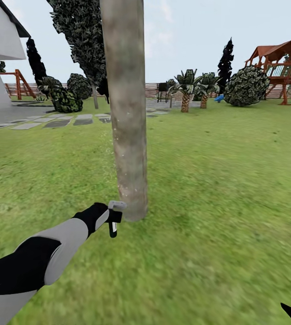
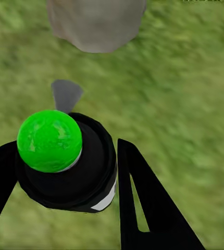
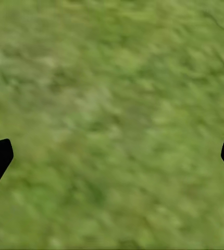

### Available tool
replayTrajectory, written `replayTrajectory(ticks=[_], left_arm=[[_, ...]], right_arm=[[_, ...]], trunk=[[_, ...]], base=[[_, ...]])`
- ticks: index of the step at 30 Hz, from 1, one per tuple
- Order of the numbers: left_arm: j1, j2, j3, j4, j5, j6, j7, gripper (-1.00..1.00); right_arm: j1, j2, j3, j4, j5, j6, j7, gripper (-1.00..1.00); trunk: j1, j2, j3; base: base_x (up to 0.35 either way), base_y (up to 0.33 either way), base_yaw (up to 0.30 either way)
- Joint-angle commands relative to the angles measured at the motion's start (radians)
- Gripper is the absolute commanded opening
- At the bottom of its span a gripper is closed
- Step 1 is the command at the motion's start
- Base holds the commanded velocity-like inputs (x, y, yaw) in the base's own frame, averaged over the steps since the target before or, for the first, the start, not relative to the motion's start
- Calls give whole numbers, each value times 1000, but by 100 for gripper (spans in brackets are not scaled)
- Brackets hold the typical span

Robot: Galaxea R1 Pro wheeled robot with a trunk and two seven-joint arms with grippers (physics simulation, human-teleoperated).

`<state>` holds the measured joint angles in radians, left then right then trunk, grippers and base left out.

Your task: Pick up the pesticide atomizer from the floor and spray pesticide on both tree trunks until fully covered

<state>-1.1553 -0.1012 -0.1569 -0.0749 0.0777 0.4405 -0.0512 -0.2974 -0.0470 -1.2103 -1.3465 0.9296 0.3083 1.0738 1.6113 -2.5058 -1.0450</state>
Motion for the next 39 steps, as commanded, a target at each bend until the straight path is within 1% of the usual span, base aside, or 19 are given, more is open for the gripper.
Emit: replayTrajectory(ticks=[1,2,3,5,6,7,9,11,13,14,18,22,23,25,30,31,34,37,39], left_arm=[[0,-1,-1,-3,-1,1,1,-100],[0,-7,0,-6,-2,4,2,-100],[-1,-16,1,-33,-4,30,3,-100],[-1,-23,-1,-116,-6,118,4,-100],[-1,-25,-1,-163,-7,176,4,-100],[-1,-25,-1,-191,-8,208,4,-100],[-2,-26,-1,-295,-13,325,5,-100],[-2,-26,-1,-341,-25,401,5,-100],[-5,-26,-1,-386,-60,479,5,-100],[-6,-26,-1,-393,-75,504,5,-100],[-20,-26,0,-402,-103,540,5,-100],[-86,-25,0,-401,-102,550,5,-100],[-120,-25,0,-400,-101,553,5,-100],[-163,-25,0,-397,-100,555,5,-100],[-230,-25,0,-391,-98,560,4,-100],[-244,-25,0,-384,-98,560,4,-100],[-323,-26,0,-325,-98,561,4,-100],[-363,-26,0,-293,-98,561,4,-100],[-403,-26,0,-266,-98,561,4,-100]], right_arm=[[0,0,0,1,0,0,0,100],[0,0,0,1,1,0,-1,100],[0,-1,0,1,1,0,-3,100],[0,-1,0,2,1,0,-4,100],[0,-1,0,2,1,0,-4,100],[1,-2,0,2,1,0,-4,100],[0,-3,-1,2,0,0,-5,100],[0,-3,-1,3,0,0,-5,100],[0,-6,-1,2,0,0,-5,100],[0,-5,0,2,0,0,-5,100],[0,-6,-1,2,0,0,-5,100],[0,-7,-1,2,0,0,-5,100],[0,-7,-2,2,0,0,-5,100],[0,-8,-2,2,0,0,-5,100],[0,-8,-3,2,0,0,-5,100],[0,-8,-3,2,0,0,-5,100],[0,-8,-3,2,0,0,-5,100],[0,-8,-3,2,0,0,-5,100],[0,-8,-3,3,0,0,-5,100]], trunk=[[0,0,0],[0,0,0],[0,0,0],[0,0,0],[0,0,0],[0,0,0],[0,0,0],[0,0,0],[0,0,0],[0,0,0],[0,0,0],[0,0,0],[0,0,0],[0,0,0],[0,0,0],[0,0,0],[0,0,0],[0,0,0],[0,0,0]], base=[[0,-5,5],[0,-2,3],[0,0,0],[0,0,0],[0,0,0],[0,0,0],[0,0,-80],[0,0,-217],[0,0,-131],[0,0,-40],[0,0,-13],[0,0,0],[0,0,0],[0,0,0],[0,0,0],[0,0,0],[0,0,0],[0,0,0],[0,0,0]])
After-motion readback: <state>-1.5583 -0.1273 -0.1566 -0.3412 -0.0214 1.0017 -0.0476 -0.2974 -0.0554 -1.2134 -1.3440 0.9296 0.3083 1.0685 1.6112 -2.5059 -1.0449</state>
